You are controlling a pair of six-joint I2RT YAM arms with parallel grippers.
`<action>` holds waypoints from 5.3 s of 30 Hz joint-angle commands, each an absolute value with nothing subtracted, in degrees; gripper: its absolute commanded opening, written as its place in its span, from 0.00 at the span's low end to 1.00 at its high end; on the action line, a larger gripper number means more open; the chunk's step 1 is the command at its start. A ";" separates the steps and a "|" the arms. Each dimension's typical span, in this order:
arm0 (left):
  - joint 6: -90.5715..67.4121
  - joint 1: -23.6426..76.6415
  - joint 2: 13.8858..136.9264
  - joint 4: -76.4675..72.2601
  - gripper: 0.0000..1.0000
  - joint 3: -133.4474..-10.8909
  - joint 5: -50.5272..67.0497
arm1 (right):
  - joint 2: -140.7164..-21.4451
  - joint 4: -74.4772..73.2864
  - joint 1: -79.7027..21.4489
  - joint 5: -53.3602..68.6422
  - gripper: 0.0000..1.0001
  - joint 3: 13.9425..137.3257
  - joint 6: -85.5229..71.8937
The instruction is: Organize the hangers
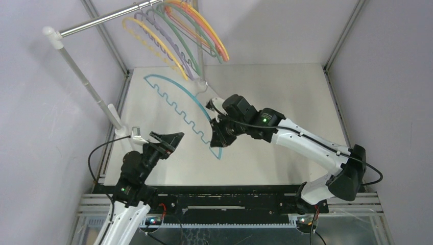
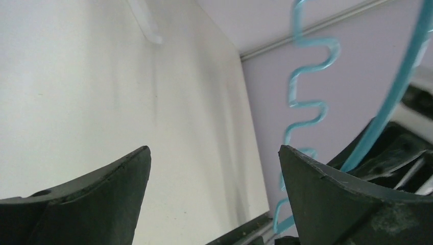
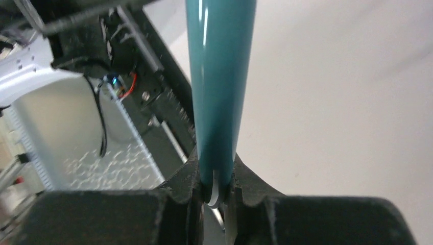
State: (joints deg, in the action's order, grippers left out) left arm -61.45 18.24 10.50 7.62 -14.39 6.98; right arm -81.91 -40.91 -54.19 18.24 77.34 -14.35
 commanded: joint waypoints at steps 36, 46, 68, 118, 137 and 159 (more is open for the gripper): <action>-40.96 18.08 20.07 11.87 0.99 -36.38 -12.54 | -118.91 -44.75 -57.59 5.28 0.00 138.51 1.12; -48.52 18.07 26.46 6.36 1.00 -40.59 -19.75 | -112.46 -43.86 -57.42 4.01 0.00 127.67 0.99; -54.62 17.84 39.42 -6.67 1.00 -41.68 -17.85 | -107.23 -43.52 -59.75 6.50 0.00 123.65 1.96; -71.81 1.43 56.55 -38.97 0.00 -39.42 4.97 | -89.77 -39.28 -57.64 -13.16 1.00 102.97 -2.17; -77.24 -3.83 73.71 -30.37 0.00 -63.64 16.44 | -88.86 -38.56 -55.32 -13.48 1.00 101.86 -1.85; -84.68 -4.42 83.77 -16.09 0.00 -78.01 13.10 | -92.77 -39.19 -53.46 -12.38 1.00 105.46 0.00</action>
State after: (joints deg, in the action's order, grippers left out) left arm -82.08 -3.95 83.20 -17.74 -74.56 14.33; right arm -92.90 -40.91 -54.15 -12.71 102.63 -0.84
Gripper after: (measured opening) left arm 0.409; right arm 1.000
